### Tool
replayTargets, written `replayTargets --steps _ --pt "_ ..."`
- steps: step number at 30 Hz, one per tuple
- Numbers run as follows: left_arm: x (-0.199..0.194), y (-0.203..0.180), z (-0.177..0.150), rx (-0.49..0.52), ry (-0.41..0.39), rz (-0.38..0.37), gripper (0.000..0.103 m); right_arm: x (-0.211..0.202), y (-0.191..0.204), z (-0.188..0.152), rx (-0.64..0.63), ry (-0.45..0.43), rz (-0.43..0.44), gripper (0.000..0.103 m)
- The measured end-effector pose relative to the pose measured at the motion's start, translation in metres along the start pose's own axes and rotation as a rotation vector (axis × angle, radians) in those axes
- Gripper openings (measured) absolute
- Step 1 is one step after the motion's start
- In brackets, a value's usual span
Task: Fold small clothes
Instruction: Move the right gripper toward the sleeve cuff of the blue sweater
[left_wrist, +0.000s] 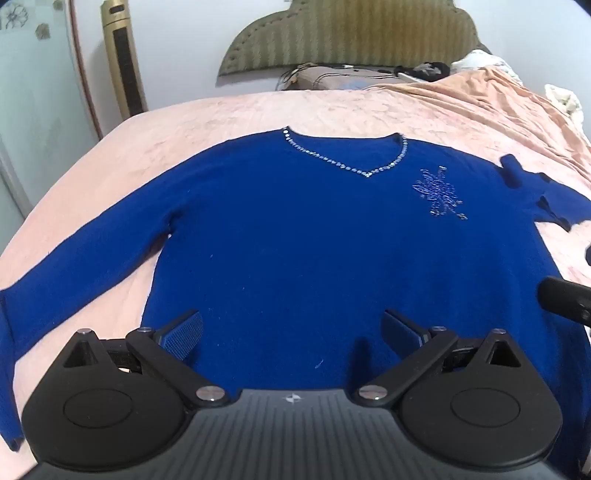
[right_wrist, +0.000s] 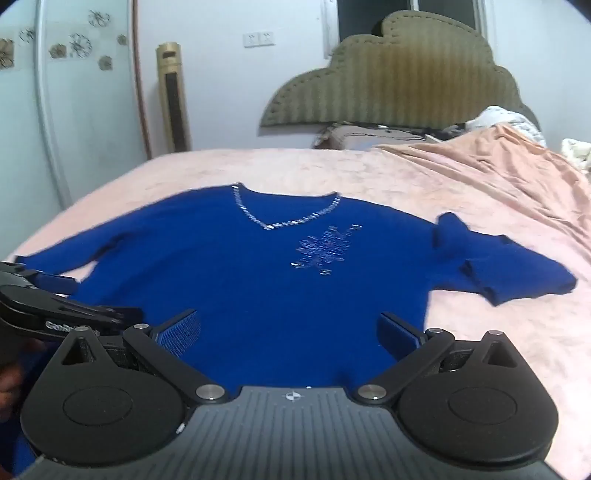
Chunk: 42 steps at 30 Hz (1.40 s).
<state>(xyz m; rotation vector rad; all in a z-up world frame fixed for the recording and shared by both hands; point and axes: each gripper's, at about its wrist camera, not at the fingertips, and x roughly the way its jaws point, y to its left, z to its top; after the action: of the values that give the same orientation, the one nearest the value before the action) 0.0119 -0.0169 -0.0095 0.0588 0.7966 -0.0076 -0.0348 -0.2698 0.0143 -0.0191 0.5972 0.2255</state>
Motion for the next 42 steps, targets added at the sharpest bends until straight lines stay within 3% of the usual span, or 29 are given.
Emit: replayTargets --steps 5,10,14,23,30,36,42 --pt "0.010 -0.005 -0.002 0.007 0.030 0.044 0.103 -0.003 0.012 0.000 -0.007 -0.002 0.053 0.103" --pt "0.018 -0.009 -0.004 0.030 0.041 0.088 0.103 0.009 0.010 -0.003 -0.043 0.021 0.038 0.103" --pt "0.020 -0.012 -0.005 0.042 0.039 0.106 0.103 0.007 0.004 -0.008 0.002 -0.020 0.017 0.103" --pt "0.024 -0.017 -0.005 0.049 0.040 0.114 0.103 0.005 -0.002 -0.008 0.033 -0.068 0.007 0.103" --pt "0.025 -0.015 -0.005 0.041 0.042 0.108 0.103 0.014 -0.001 -0.011 0.069 0.023 0.052 0.103" --pt "0.023 -0.018 -0.003 0.045 0.030 0.092 0.103 0.014 0.001 -0.012 0.031 0.007 0.025 0.102" --pt "0.016 -0.027 0.001 0.077 -0.010 0.056 0.103 0.018 -0.015 -0.009 0.014 -0.022 -0.044 0.094"
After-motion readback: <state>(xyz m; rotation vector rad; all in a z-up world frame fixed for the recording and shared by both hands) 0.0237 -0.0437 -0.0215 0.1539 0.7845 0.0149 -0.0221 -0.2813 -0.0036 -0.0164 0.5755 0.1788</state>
